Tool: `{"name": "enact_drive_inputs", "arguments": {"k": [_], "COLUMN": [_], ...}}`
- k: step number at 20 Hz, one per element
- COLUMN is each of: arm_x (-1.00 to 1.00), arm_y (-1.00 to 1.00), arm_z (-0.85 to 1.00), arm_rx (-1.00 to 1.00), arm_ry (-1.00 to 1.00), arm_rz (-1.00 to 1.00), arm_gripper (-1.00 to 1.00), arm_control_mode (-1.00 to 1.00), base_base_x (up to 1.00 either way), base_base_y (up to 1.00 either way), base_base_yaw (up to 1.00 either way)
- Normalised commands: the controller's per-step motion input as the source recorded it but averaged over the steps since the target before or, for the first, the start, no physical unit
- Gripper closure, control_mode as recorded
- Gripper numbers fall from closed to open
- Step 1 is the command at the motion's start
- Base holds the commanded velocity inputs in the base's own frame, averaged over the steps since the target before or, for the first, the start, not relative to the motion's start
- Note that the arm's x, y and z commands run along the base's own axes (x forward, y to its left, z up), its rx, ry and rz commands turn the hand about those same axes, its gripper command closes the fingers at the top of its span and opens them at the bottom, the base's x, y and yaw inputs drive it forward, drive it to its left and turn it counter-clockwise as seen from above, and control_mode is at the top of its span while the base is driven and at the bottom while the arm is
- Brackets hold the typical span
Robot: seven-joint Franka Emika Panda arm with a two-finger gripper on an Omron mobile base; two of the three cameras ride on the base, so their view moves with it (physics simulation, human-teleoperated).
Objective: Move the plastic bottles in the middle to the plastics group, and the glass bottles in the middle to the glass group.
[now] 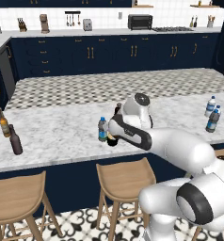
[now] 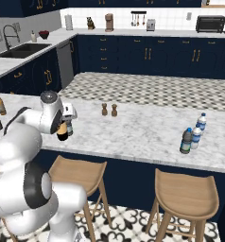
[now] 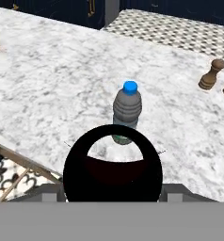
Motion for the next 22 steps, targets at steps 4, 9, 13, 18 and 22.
{"name": "enact_drive_inputs", "arguments": {"k": [4,9,13,18,22], "arm_x": [-0.05,0.0,0.02,0.16,0.04], "arm_y": [1.0,1.0,0.98,0.48,0.2], "arm_z": [0.36,0.33,0.06,-0.06,0.0], "arm_rx": [-0.07,-0.11,-0.1,-0.03,0.0], "arm_ry": [0.0,0.0,0.0,0.0,0.0], "arm_rz": [0.14,0.13,0.14,0.1,0.05], "arm_gripper": [1.0,1.0,1.0,1.0,1.0], "arm_control_mode": [-1.0,-1.0,-1.0,-1.0,-1.0], "base_base_x": [0.0,0.0,0.0,0.0,0.0], "base_base_y": [0.0,0.0,0.0,0.0,0.0], "base_base_yaw": [0.0,0.0,0.0,0.0,0.0]}}
